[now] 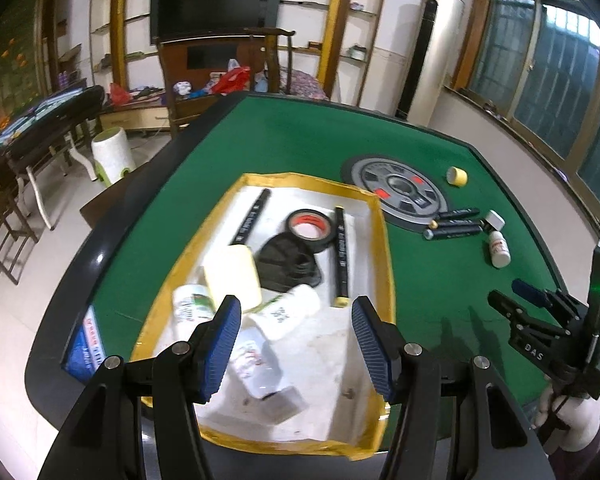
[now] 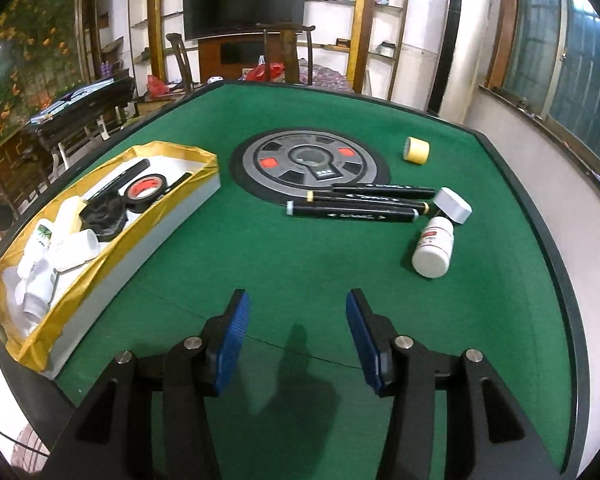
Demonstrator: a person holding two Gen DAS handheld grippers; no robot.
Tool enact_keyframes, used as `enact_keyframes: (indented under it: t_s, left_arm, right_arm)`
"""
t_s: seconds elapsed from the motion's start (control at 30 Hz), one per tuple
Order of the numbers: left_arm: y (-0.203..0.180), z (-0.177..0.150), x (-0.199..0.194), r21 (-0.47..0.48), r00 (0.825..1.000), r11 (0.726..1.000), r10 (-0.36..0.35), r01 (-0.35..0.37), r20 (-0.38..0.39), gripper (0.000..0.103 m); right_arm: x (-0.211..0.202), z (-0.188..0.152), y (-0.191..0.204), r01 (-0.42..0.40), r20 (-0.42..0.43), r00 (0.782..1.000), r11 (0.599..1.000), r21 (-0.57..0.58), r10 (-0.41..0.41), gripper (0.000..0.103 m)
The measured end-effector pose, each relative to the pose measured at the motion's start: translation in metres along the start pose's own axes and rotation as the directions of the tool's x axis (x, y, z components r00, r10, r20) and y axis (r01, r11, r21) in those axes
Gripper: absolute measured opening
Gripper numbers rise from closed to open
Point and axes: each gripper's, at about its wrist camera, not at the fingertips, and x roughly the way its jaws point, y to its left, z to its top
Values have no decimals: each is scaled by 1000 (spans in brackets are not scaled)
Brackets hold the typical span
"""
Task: Organize rigid objects
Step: 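Move both tools back toward the markers and red-label bottle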
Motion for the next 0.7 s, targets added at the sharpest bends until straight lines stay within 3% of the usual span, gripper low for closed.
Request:
enact_keyframes:
  t_s: [0.7]
  left_arm:
    - [-34, 1, 10, 59, 999, 998, -25, 27, -37, 61]
  right_arm:
    - [14, -4, -16, 17, -28, 999, 1000, 20, -17, 49]
